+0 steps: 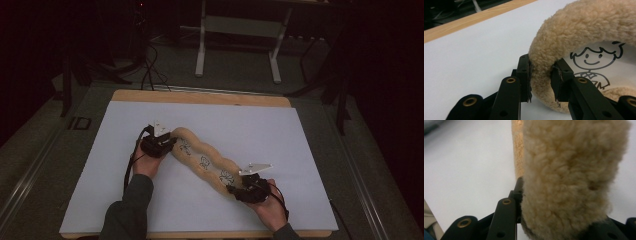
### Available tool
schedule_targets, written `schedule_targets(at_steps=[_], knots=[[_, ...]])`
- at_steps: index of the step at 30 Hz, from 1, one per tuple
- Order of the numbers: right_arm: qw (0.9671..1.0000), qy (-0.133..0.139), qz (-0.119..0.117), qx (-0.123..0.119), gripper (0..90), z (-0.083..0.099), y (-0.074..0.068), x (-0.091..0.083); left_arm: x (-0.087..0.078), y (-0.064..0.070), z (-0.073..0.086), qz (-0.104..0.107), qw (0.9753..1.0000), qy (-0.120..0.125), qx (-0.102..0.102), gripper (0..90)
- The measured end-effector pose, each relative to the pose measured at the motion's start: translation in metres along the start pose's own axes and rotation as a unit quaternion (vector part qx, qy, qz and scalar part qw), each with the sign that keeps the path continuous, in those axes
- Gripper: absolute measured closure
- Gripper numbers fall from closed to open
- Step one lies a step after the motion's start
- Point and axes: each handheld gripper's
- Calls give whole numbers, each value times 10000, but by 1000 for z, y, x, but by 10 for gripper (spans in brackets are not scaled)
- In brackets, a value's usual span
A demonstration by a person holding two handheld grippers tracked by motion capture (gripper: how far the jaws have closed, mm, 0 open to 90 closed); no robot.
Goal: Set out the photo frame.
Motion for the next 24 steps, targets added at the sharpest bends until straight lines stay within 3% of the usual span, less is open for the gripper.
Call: schedule_targets(at_steps=[13, 15, 24], knots=[[9994, 123, 233, 209, 665, -2, 10, -7, -7, 2, 2, -13, 10000, 29, 29, 729], [9987, 212, 324, 333, 664, -4, 16, -11, -10, 3, 3, -25, 10000, 61, 32, 730], [9982, 212, 423, 380, 646, -8, 30, -13, -18, 6, 6, -157, 9998, 117, 57, 732]])
Point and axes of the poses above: each handheld gripper's, and its own axes: x roughly forward along the jaws, z roughly out of its underside, y roughly to its right, and after that the axes turned 10 degrees about -z, right-handed
